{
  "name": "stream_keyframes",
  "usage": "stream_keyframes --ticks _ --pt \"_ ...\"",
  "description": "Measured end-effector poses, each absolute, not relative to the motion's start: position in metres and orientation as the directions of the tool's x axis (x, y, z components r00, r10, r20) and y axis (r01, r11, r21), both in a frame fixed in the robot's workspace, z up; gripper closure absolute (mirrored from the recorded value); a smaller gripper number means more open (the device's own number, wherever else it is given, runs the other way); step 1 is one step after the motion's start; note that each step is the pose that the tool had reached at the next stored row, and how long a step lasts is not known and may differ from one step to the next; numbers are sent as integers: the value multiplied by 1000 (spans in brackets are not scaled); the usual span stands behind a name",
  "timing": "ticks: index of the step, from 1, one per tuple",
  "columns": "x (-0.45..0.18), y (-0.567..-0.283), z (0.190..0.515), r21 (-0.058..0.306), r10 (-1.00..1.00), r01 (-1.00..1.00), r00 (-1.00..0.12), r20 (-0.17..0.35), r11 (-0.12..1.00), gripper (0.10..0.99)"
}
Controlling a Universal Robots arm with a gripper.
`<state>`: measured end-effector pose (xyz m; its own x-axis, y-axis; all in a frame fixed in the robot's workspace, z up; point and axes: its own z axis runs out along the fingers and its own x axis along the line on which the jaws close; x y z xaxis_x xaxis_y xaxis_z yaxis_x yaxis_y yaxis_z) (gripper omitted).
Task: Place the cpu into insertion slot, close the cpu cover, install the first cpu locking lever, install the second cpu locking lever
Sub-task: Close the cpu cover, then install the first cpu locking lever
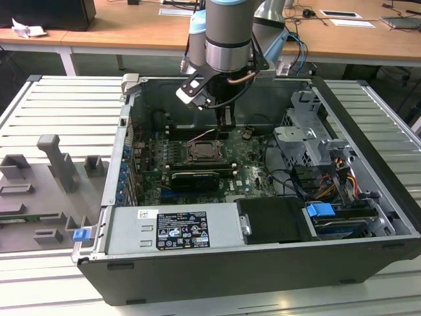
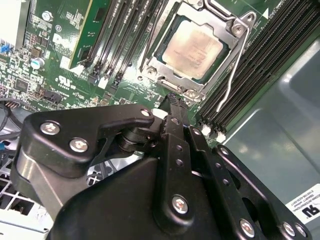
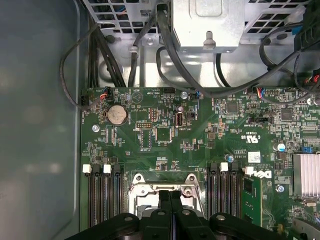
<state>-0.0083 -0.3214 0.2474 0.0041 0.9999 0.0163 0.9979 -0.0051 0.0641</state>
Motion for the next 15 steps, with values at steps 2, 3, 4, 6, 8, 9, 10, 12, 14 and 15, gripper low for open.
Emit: stream_keyframes --ticks 2,3,4,6,8,9,10,12,14,15 --pt "-12 -321 247 64 1000 998 4 16 -5 980" --pt "-13 -321 247 64 1000 998 4 16 -5 980" --pt "-13 -321 247 64 1000 998 4 16 -5 980" --pt "-17 -321 247 64 1000 998 4 16 -5 980" --pt "-22 -321 247 64 1000 998 4 16 -5 980" --pt "-24 -321 248 64 1000 998 4 16 -5 980" --pt "-24 -321 252 64 1000 998 4 16 -5 980" --pt "-24 -321 256 64 1000 998 4 16 -5 980" --pt "-24 -321 259 64 1000 998 4 16 -5 980" --pt "-24 -321 259 64 1000 998 -8 16 7 980"
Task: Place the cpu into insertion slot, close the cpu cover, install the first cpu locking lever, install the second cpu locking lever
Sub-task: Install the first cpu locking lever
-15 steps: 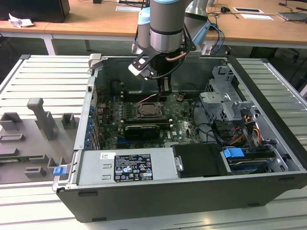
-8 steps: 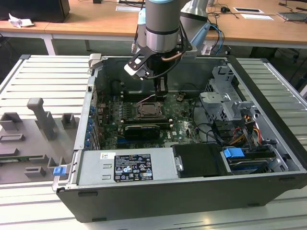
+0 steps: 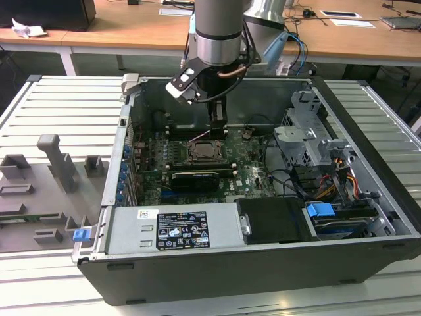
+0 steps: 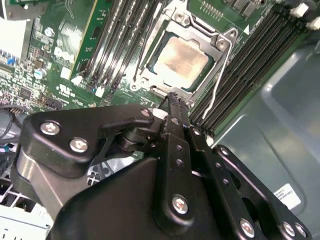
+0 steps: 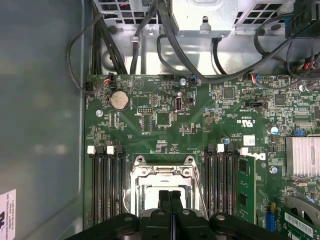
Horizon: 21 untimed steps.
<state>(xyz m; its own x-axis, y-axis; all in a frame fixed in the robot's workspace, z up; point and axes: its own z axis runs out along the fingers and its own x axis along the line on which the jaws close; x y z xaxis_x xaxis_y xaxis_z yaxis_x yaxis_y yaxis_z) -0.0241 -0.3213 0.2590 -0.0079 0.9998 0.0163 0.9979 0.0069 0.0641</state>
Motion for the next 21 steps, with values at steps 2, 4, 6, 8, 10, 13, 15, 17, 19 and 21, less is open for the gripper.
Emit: stream_keyframes --ticks 2,4,6,8,10,13,15,17,19,21 --pt "-24 -321 259 64 998 997 -53 16 52 980" --pt "-24 -321 259 64 996 994 -88 16 87 980" --pt "-24 -321 259 64 991 989 -132 16 131 980" --pt "-24 -321 259 64 987 985 -163 16 161 980" --pt "-24 -321 258 64 981 979 -196 16 194 980" --pt "-24 -321 258 64 962 960 -273 16 271 980" --pt "-24 -321 258 64 944 943 -329 16 328 980" --pt "-24 -321 258 64 933 932 -359 16 357 980" --pt "-24 -321 258 64 920 919 -391 16 389 980" --pt "-24 -321 258 64 908 907 -419 16 417 980"
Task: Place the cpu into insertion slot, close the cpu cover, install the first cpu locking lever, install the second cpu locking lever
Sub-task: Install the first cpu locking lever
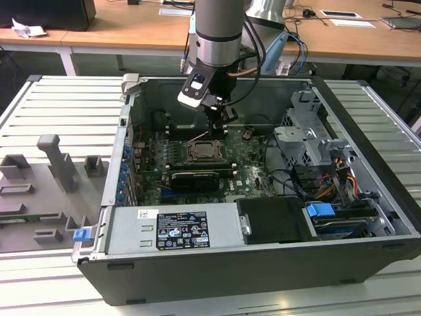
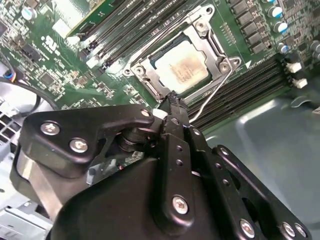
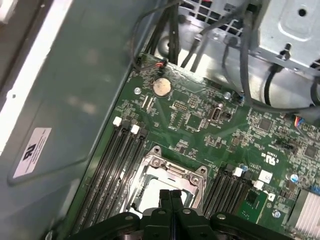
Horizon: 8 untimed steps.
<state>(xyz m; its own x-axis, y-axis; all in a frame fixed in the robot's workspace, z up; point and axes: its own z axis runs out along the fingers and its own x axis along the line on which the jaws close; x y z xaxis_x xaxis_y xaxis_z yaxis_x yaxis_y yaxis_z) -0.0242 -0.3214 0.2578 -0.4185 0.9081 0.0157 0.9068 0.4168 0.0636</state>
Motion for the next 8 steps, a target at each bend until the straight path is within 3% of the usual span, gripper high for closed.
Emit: stream_keyframes --ticks 8 --pt "-24 -321 258 64 859 858 -512 16 510 980"
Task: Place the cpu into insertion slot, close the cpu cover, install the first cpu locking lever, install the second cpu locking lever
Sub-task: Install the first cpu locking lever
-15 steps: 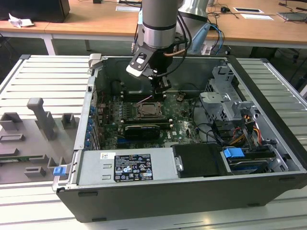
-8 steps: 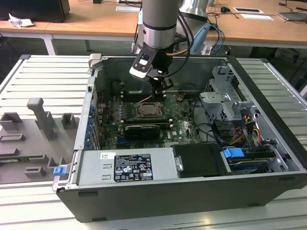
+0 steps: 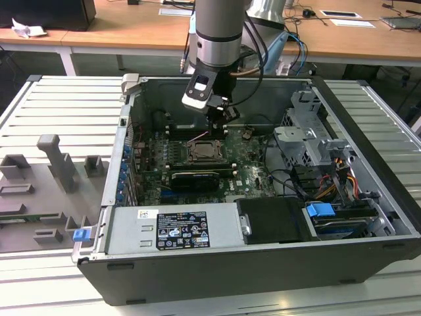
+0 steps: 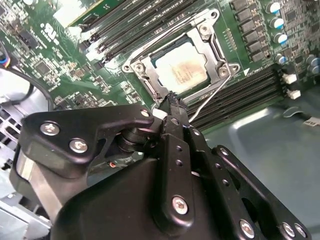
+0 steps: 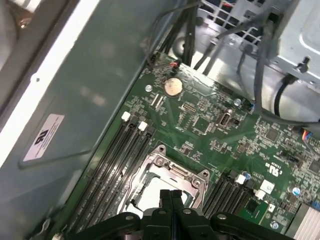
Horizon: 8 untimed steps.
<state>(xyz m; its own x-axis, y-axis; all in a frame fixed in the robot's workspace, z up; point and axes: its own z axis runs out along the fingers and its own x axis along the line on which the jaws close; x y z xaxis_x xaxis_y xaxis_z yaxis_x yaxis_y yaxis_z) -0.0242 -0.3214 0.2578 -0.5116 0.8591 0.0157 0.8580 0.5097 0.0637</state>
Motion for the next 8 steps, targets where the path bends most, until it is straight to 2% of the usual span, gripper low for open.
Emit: stream_keyframes --ticks 8 --pt "-24 -321 258 64 770 769 -638 16 636 980"
